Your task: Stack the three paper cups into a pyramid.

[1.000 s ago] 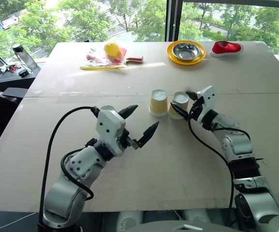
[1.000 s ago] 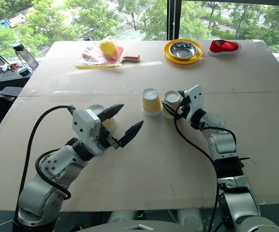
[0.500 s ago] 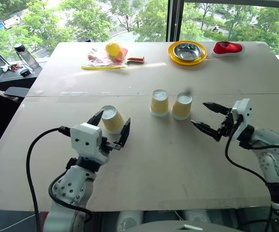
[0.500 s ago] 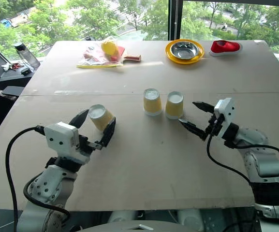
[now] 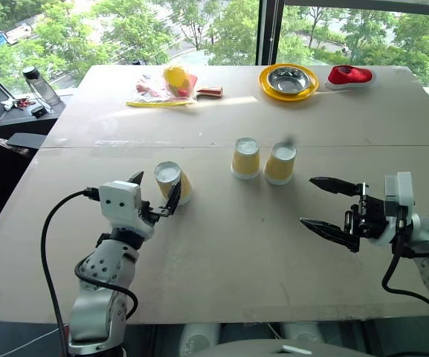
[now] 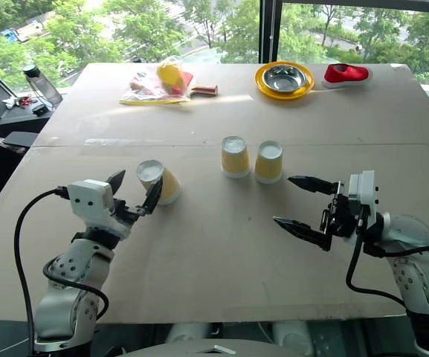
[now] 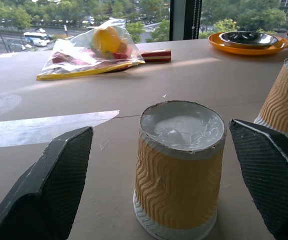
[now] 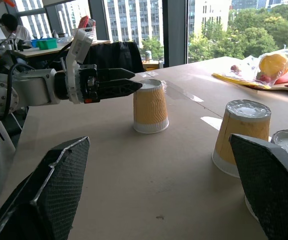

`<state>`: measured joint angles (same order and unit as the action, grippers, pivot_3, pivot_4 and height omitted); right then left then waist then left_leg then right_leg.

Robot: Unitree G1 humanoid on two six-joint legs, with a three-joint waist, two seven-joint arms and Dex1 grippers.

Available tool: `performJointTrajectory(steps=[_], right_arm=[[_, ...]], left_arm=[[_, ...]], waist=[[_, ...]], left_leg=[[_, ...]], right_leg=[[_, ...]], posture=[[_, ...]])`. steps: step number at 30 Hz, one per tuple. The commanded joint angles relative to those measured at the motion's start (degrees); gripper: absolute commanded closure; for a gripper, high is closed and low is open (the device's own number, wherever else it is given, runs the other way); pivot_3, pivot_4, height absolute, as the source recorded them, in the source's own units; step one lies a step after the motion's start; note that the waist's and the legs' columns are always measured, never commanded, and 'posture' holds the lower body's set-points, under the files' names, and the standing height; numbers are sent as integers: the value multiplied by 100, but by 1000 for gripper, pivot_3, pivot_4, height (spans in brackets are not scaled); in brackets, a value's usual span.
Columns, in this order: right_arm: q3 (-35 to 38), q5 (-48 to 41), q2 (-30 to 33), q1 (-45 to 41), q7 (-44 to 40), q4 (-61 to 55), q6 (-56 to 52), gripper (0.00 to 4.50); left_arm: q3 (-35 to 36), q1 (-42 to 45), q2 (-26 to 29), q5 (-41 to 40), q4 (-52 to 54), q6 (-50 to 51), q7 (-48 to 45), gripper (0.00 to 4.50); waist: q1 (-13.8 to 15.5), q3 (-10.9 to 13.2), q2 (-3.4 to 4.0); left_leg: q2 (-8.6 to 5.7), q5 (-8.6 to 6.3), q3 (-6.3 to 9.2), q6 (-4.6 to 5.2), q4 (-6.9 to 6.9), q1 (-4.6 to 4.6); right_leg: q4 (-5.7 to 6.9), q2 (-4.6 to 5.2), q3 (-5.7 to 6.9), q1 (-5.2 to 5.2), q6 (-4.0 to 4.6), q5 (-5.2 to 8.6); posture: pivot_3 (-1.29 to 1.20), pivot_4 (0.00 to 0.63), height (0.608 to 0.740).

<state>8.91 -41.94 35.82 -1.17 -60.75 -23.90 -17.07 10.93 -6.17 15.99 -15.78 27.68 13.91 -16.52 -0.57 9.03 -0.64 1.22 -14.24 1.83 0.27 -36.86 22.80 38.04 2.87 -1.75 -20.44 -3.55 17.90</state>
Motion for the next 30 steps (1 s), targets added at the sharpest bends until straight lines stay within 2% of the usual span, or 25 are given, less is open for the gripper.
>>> performJointTrajectory(steps=[1,6,12,15,16,18,24,30], right_arm=[[144,-139,48,1,132,-359,-38,84],[145,-166,29,82,220,-464,-69,84],[212,-224,19,199,242,-487,-32,84],[273,-262,37,291,149,-461,24,0],[294,-286,31,316,132,-464,40,0],[315,-334,25,347,99,-472,51,0],[313,-383,23,359,20,-442,94,0],[559,-521,112,304,20,-350,41,0]], left_arm=[[-83,303,92,100,-381,-180,-118,0],[-151,797,133,298,-1103,-484,-198,0],[-238,920,137,367,-1381,-740,-336,0],[-208,924,152,370,-1441,-841,-366,816],[-193,914,158,362,-1445,-862,-376,1395],[-183,899,173,332,-1462,-873,-412,2015],[-69,1105,330,219,-1498,-815,-515,2020],[-175,2184,821,-616,-1515,-302,-1523,2020]], waist=[[8,-1,-1],[1,-1,-3],[1,-1,-3],[4,0,-3],[3,-1,-3],[1,-1,-3],[4,0,-3],[53,1,-5]], left_leg=[[-2,0,5,0,0,0],[-4,0,8,0,-1,1],[-2,0,8,0,-1,3],[0,0,10,0,-1,3],[0,0,10,0,-1,3],[0,0,9,0,-1,3],[0,0,10,0,-1,3],[-2,1,15,-1,-7,6]], right_leg=[[0,-2,7,2,0,0],[0,-2,10,2,0,0],[-1,2,10,2,0,0],[0,2,12,2,0,0],[0,2,12,2,0,0],[0,2,11,2,0,0],[0,2,12,2,0,0],[3,1,21,4,0,0]], posture=[[0,150,740],[0,150,740],[0,150,740],[0,150,740],[0,150,740],[0,150,740],[0,150,740],[0,150,740]])
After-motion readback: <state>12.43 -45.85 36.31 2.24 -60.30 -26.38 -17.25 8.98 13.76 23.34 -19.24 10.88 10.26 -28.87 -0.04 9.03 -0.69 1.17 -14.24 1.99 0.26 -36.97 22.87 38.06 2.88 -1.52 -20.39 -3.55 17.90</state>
